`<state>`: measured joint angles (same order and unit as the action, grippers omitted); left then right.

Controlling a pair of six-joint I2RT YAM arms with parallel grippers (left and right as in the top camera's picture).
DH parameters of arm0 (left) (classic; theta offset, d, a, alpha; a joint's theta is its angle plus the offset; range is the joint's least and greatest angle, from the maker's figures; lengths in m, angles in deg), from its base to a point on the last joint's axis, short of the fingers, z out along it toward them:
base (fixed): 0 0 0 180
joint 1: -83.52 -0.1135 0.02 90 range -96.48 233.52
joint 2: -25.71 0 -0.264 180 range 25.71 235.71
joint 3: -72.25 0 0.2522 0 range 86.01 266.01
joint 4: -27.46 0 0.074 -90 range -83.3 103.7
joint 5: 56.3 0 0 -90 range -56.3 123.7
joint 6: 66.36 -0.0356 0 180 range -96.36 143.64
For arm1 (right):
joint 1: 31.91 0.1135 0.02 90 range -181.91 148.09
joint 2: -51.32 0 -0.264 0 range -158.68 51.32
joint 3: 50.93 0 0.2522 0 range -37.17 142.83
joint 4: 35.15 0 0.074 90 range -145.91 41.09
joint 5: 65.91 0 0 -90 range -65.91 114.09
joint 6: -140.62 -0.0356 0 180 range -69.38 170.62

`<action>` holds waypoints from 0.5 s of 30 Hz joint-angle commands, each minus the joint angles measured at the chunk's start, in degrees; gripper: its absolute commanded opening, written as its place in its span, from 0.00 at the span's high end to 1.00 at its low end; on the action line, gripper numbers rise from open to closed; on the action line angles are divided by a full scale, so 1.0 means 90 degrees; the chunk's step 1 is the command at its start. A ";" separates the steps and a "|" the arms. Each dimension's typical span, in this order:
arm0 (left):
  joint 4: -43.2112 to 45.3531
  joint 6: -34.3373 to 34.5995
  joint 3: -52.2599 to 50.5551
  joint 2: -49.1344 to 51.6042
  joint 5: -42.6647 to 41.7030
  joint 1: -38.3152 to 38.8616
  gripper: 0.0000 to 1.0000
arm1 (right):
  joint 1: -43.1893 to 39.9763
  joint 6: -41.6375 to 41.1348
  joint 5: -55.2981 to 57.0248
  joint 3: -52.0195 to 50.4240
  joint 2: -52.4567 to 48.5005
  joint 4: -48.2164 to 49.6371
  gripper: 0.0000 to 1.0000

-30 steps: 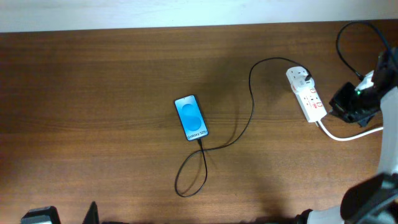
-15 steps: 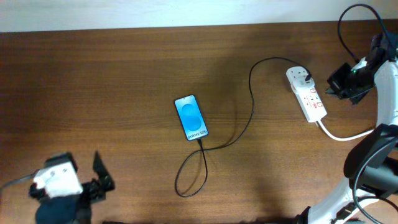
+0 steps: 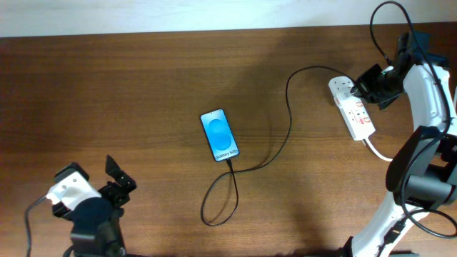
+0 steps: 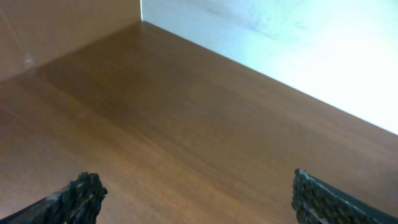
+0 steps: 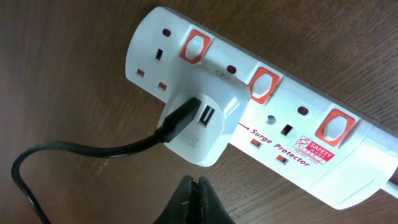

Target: Plug charger to phone and switch on socket

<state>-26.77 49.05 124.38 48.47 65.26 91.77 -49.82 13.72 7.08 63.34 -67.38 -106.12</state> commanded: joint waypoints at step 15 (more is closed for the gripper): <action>0.0129 0.0100 -0.0498 -0.0027 0.0092 0.0024 0.01 | -0.0391 -0.0282 0.0131 0.0282 -0.0491 -0.0046 0.96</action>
<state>-25.87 49.25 120.49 48.47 65.28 91.77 -52.66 11.38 7.71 64.36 -71.00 -106.34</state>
